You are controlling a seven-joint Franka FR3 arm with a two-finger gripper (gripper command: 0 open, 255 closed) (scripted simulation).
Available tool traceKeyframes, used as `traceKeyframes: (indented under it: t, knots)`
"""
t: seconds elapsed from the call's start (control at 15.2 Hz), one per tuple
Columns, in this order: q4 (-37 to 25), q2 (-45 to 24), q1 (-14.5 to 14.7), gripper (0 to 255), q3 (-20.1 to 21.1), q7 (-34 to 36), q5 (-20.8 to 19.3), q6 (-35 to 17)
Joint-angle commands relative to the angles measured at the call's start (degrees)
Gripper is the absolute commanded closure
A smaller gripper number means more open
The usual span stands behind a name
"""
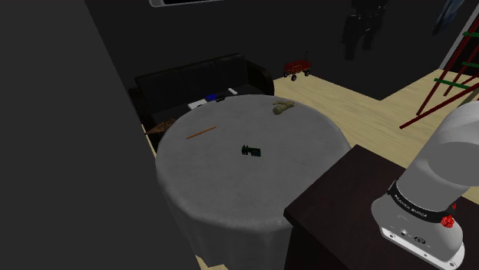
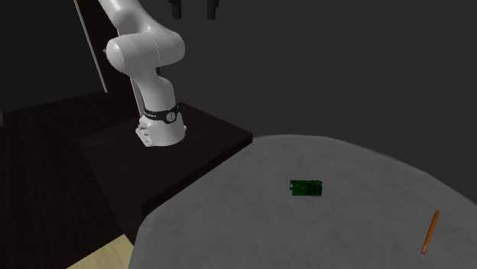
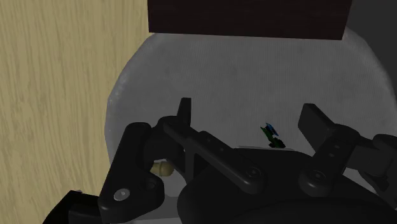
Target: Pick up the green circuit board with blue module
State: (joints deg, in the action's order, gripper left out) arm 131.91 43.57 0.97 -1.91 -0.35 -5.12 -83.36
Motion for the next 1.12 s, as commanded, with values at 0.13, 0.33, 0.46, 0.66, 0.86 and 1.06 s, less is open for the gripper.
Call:
traceKeyframes:
  t: [0.13, 0.33, 0.46, 0.66, 0.86, 1.06]
  knots:
    - [2.48, -1.24, 0.25, 0, 1.08, 1.76, 0.58, -3.68]
    - [5.63, -3.78, 0.65, 0, 2.68, 4.37, 1.33, -9.31]
    - [7.34, -5.93, 0.90, 0, 3.75, 6.09, 1.74, -13.13]
    - [9.29, -9.84, 1.25, 0, 5.35, 8.69, 2.19, -18.91]
    - [10.46, -14.53, 1.50, 0, 6.93, 11.33, 2.37, -24.68]
    - [10.84, -19.93, 1.64, 0, 8.48, 14.09, 2.17, -30.33]
